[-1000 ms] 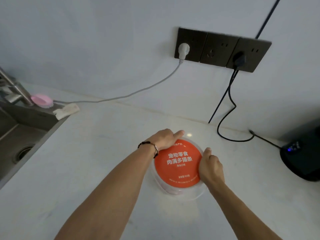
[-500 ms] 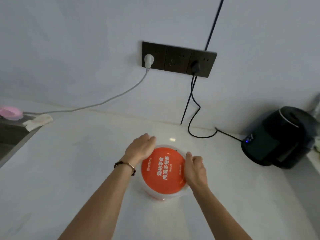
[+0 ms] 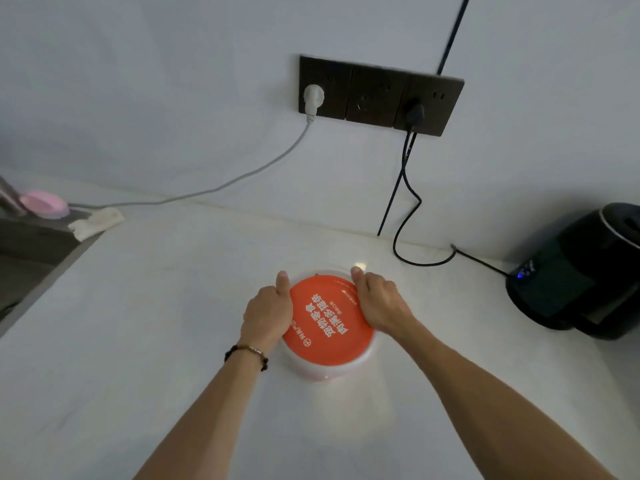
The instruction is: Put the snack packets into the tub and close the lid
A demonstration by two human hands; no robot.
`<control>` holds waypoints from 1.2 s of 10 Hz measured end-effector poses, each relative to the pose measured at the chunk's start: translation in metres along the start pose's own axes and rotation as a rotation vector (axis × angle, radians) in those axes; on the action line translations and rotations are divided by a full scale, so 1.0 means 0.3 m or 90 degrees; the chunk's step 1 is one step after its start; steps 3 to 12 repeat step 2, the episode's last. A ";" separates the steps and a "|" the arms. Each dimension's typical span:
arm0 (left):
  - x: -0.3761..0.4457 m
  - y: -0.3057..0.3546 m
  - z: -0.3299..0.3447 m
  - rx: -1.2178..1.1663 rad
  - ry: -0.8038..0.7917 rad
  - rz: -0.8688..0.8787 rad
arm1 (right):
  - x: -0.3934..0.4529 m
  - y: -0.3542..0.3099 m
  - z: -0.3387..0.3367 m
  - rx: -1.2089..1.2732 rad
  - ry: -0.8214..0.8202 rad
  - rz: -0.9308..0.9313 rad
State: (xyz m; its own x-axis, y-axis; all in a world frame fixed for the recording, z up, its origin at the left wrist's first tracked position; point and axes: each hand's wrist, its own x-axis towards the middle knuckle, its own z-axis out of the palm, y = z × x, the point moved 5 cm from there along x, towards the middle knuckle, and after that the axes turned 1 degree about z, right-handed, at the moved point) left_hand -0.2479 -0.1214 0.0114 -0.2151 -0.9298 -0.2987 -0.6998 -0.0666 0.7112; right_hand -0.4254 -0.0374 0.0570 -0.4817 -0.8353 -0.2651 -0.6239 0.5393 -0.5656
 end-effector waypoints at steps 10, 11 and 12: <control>-0.107 -0.019 -0.044 0.006 0.029 -0.011 | 0.031 0.010 -0.035 -0.089 0.055 0.030; -0.107 -0.019 -0.044 0.006 0.029 -0.011 | 0.031 0.010 -0.035 -0.089 0.055 0.030; -0.107 -0.019 -0.044 0.006 0.029 -0.011 | 0.031 0.010 -0.035 -0.089 0.055 0.030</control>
